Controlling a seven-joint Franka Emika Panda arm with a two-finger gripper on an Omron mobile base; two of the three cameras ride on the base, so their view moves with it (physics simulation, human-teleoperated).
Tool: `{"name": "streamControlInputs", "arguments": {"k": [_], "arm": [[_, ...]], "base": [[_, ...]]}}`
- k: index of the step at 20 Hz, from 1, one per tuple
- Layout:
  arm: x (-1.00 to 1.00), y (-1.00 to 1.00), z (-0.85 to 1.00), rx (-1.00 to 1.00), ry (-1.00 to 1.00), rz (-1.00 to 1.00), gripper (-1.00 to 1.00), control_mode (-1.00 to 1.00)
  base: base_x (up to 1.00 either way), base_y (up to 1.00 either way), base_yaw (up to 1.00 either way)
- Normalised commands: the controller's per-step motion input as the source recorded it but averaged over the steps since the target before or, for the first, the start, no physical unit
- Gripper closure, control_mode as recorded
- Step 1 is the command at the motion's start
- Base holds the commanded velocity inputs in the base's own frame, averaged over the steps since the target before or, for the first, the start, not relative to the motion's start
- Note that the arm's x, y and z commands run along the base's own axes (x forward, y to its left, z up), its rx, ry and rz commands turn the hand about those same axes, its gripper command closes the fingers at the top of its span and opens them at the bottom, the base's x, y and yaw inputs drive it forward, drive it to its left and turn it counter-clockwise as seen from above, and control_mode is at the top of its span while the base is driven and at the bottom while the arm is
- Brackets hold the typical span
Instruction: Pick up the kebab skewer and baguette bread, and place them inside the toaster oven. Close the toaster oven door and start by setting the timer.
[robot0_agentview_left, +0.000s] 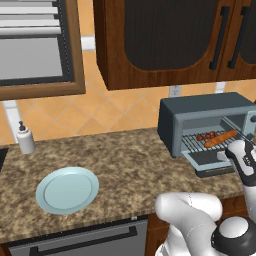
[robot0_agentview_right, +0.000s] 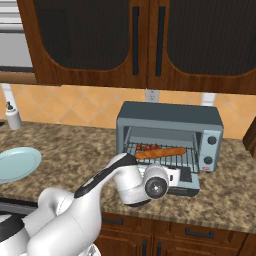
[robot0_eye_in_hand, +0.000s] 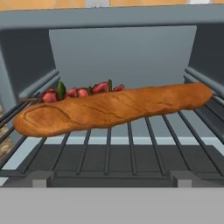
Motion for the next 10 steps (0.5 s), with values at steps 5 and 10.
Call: {"name": "streamControlInputs", "arguments": {"k": [5, 10], "arm": [[0.0, 0.0, -0.02, 0.0, 0.0, 0.0, -1.0, -1.0], [0.02, 0.0, -0.06, 0.0, 0.0, 0.0, -1.0, -1.0]], "base": [[0.0, 0.0, 0.0], [0.0, 0.0, 0.0]]}}
